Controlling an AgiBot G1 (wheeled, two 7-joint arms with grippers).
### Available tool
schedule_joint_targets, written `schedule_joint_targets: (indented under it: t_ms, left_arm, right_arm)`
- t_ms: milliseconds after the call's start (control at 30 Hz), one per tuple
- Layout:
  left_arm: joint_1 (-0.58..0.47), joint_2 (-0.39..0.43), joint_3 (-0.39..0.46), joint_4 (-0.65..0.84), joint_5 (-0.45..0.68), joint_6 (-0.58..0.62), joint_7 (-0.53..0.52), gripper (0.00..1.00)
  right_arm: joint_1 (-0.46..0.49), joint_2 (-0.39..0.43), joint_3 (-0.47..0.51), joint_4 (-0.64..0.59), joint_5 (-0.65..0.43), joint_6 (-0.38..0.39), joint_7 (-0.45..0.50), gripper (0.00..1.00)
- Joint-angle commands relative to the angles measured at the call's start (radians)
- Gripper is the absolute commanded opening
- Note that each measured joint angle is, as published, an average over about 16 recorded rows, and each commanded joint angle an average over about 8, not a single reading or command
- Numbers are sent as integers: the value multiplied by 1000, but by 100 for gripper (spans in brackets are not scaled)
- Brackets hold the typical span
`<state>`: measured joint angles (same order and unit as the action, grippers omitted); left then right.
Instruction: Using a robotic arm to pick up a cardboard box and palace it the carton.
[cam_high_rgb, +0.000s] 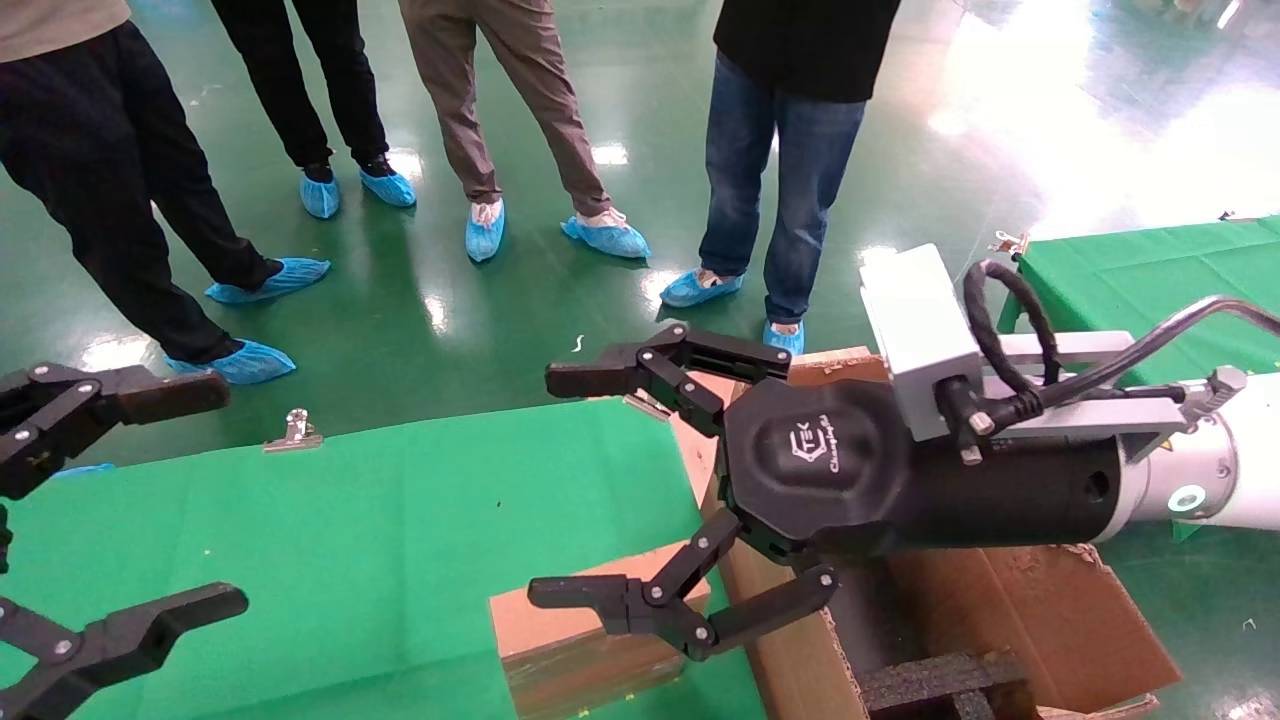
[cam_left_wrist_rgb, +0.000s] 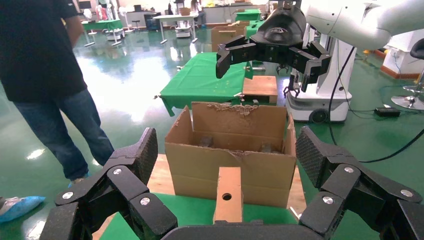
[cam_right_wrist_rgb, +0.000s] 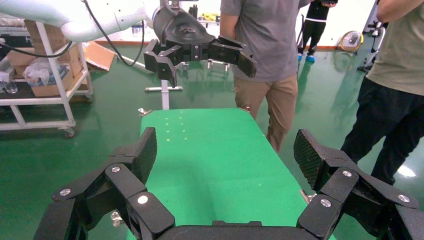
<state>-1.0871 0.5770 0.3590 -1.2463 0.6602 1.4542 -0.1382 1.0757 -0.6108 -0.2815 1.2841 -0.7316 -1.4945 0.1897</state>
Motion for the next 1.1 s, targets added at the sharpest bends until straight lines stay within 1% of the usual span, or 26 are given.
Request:
schedule_joint_targets:
  t_ms: [33, 833, 867, 900, 1100]
  left_arm:
    - [0, 0, 0, 0, 0, 0, 0, 100]
    - [0, 0, 0, 0, 0, 0, 0, 100]
    - [0, 0, 0, 0, 0, 0, 0, 98]
    - [0, 0, 0, 0, 0, 0, 0, 88]
    - [0, 0, 0, 0, 0, 0, 0, 13]
  right_arm:
    - [0, 0, 0, 0, 0, 0, 0, 100]
    - [0, 0, 0, 0, 0, 0, 0, 100]
    - [0, 0, 0, 0, 0, 0, 0, 100]
    - [0, 0, 0, 0, 0, 0, 0, 100]
    - [0, 0, 0, 0, 0, 0, 0, 100]
